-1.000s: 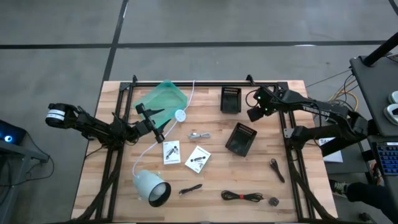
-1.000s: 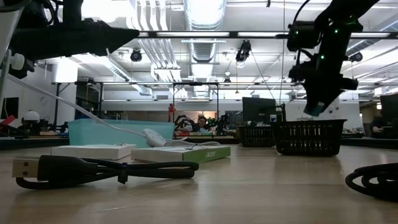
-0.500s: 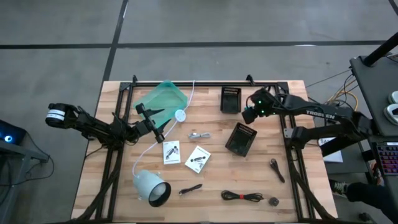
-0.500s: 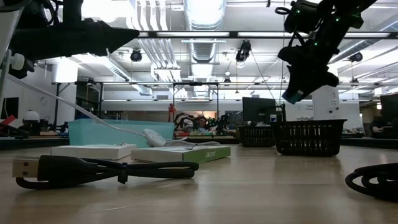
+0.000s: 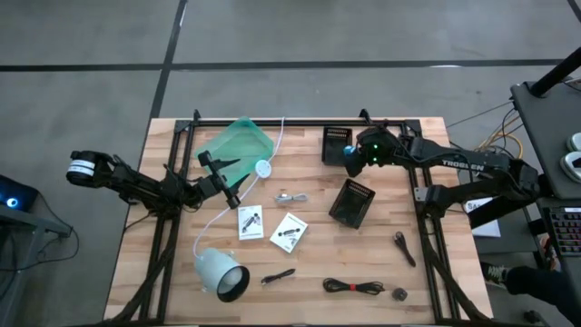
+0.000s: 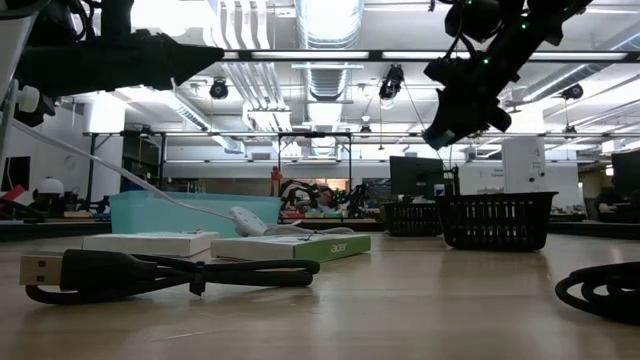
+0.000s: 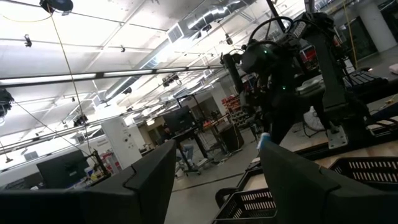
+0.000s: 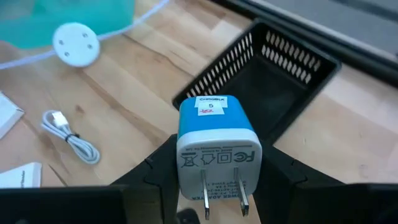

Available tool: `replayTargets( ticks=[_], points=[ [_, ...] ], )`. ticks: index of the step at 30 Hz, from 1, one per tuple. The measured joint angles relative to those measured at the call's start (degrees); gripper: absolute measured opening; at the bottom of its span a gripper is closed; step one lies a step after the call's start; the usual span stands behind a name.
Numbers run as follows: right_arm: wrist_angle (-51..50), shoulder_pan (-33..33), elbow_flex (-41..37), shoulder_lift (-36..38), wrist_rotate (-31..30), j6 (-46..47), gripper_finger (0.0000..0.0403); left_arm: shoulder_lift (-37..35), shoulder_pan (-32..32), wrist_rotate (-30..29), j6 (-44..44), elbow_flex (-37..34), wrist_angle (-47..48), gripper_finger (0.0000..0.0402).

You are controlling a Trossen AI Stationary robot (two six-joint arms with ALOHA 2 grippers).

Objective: Pick and place items into bin
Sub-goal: Put the blue charger adapter into the top black bin

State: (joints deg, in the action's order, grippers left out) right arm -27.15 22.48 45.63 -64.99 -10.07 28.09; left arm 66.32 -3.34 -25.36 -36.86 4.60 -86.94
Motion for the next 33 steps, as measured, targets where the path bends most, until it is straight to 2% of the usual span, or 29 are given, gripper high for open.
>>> replayTargets(
  ticks=[11, 17, 23, 33],
  points=[
    [5.12, 0.02, 0.02, -0.97, 0.05, -5.43, 0.0136, 0.00, 0.01, -0.01, 0.00, 0.00, 0.00, 0.0217],
    [5.13, 0.99, 0.60, -5.79, 0.39, -7.33, 0.0136, 0.00, 0.01, 0.00, 0.00, 0.00, 0.00, 0.0217],
    [0.32, 3.32, 7.64, -13.05, 2.60, -9.90, 0.0136, 0.00, 0.01, 0.00, 0.02, -0.01, -0.01, 0.0217],
    [-18.63, 6.03, 25.24, -28.10, 2.59, -18.19, 0.0136, 0.00, 0.01, 0.00, 0.02, -0.02, 0.02, 0.0217]
  ],
)
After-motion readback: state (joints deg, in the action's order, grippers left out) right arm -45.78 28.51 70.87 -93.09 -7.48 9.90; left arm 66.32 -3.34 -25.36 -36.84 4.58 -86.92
